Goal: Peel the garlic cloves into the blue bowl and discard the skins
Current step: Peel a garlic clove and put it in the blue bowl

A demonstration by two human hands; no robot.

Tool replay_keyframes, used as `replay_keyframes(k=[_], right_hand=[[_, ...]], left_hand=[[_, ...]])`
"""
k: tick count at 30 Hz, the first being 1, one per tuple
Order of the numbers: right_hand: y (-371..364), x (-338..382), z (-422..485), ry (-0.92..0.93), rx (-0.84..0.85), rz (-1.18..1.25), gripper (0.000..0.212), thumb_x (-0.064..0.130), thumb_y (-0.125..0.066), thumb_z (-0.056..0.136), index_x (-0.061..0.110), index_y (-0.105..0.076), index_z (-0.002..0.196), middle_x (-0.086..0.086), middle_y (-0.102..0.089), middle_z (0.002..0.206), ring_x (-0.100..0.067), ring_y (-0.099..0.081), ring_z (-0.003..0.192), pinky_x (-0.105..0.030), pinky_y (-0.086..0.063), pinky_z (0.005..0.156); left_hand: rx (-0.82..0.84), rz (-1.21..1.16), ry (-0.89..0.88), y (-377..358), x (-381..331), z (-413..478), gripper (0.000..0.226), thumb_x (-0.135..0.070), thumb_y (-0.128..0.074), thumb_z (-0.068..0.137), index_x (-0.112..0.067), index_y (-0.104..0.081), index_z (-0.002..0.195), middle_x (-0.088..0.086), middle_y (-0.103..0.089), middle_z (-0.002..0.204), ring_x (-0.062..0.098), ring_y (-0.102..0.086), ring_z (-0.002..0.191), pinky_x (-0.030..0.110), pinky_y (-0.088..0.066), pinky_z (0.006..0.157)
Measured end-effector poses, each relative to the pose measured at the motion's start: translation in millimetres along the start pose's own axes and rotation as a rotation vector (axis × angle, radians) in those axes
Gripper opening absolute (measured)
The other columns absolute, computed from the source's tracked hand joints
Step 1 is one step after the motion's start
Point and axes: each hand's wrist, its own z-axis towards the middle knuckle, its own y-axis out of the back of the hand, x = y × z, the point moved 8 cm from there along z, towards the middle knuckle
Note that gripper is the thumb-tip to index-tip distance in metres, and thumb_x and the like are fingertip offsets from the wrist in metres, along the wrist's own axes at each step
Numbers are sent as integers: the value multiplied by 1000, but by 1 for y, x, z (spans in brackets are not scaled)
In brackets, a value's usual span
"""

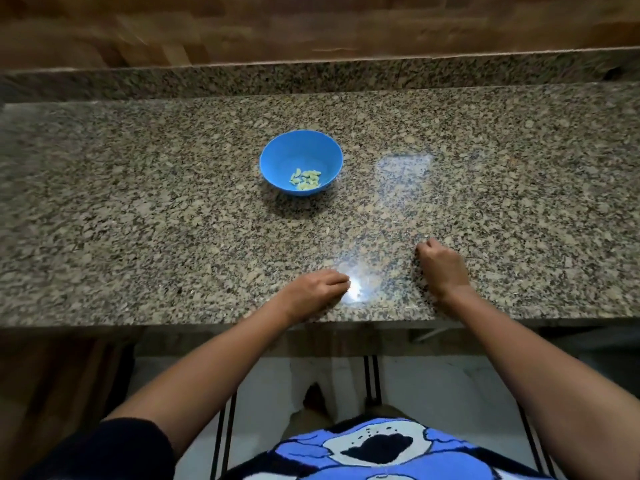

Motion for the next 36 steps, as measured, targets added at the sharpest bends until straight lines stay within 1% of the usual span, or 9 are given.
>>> replay_keyframes(k=[5,9,13,19,24,27,29,32,36], right_hand=[[8,-16,1,-153,-115,257,14,2,-55,91,-1,-67,84,-13,-65,75,-17,-54,58,-20,-39,53],[18,-20,-21,-468,-263,795,18,4,-61,87,0,-68,103,-9,-68,83,-6,-49,58,-12,-37,49],[-4,4,-29,-537,-175,1036,19,5,-65,84,1,-69,102,-10,-71,96,-12,-61,74,-12,-47,60],[-14,18,-34,-537,-117,1171,22,5,-67,82,0,-68,103,-10,-69,103,-17,-64,94,-20,-49,79],[-13,13,-36,-531,-124,1249,20,5,-66,83,-1,-69,102,-10,-70,100,-12,-62,84,-10,-47,68],[-20,18,-35,-517,-47,1342,18,2,-66,83,-1,-69,100,-11,-69,95,-13,-64,75,-22,-56,72],[-22,21,-36,-504,14,1424,17,-1,-64,83,-2,-67,100,-12,-68,91,-12,-63,68,-19,-57,64],[-23,25,-36,-475,59,1474,24,-3,-64,83,4,-65,106,-9,-68,87,-15,-65,67,-20,-57,61],[-30,21,-37,-585,93,1529,25,-4,-61,85,0,-65,109,-5,-67,97,-15,-66,74,-23,-58,65]], left_hand=[[-17,-25,372,1,9,-16,11,3,-70,75,-4,-67,83,7,-67,82,19,-66,69,29,-58,57],[-424,-503,1223,37,55,-77,14,-6,-59,89,-11,-71,92,0,-70,83,12,-60,54,17,-50,45],[-446,-112,1541,67,68,-137,22,2,-50,91,-4,-69,102,4,-68,97,10,-57,64,18,-50,52],[-142,214,1363,28,19,-105,31,6,-38,90,-1,-58,112,14,-50,124,23,-47,112,32,-44,99],[-168,29,1230,3,-1,-61,35,10,-42,89,-4,-58,117,10,-56,118,18,-51,106,23,-47,90],[-369,-323,1169,23,21,-56,40,5,-42,92,-12,-59,124,7,-62,123,20,-62,100,12,-50,71],[-378,-360,1114,35,44,-63,41,-5,-39,98,-17,-49,135,2,-50,140,21,-55,118,22,-49,86],[-40,-279,968,17,64,-65,49,-28,-28,103,-25,-15,150,-5,-10,157,13,-10,144,42,-13,117],[315,-99,521,-21,40,-36,56,-45,-16,101,-23,6,149,-4,12,156,6,11,143,34,1,120]])
